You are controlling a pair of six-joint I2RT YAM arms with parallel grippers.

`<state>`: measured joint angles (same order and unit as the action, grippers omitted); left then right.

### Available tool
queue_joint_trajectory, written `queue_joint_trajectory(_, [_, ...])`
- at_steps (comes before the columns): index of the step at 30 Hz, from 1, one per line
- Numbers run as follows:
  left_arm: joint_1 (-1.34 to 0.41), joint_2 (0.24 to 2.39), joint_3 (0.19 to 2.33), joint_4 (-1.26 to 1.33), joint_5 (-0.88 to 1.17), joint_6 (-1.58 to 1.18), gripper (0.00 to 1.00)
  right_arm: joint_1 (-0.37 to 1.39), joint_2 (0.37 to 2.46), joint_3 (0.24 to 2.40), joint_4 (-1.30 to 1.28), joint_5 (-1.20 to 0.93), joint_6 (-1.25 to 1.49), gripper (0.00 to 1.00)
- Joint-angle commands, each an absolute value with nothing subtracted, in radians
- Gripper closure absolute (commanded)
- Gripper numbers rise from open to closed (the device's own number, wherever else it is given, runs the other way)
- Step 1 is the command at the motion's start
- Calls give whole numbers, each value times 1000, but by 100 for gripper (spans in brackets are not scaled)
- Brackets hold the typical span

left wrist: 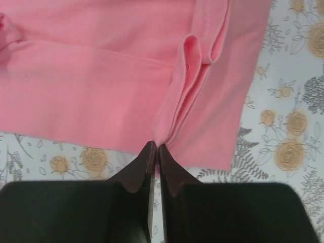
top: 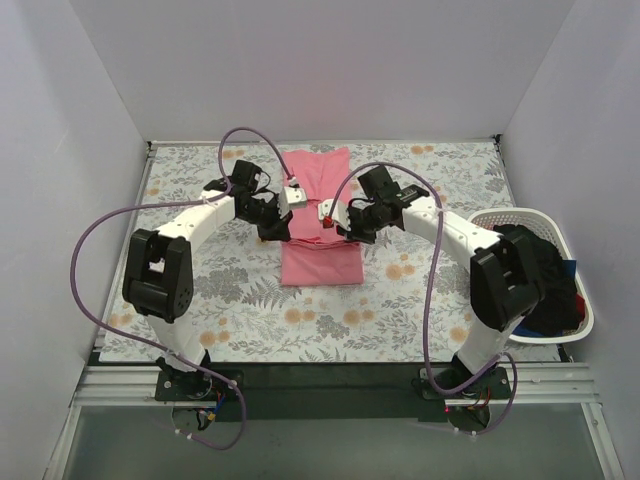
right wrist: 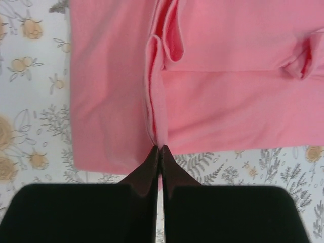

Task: Fold and stack the t-shirts
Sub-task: Fold the tshirt

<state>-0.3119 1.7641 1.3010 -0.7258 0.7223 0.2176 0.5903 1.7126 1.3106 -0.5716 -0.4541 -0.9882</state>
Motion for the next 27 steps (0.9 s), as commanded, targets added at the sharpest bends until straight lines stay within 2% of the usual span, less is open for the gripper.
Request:
queue_joint_trajectory(1, [-276,1804,1399,-699,742,256,100,562,1776,1416,-555,-492,-1057,99])
queue_joint_trajectory(14, [-230,2012,1595,-663,713,247,100,480,2003,1650,-548,-509,-1081,99])
queue_joint_trajectory(27, [-219,2091,1629,-575,643,206,100,468,2086,1703,-506,-476,-1069,99])
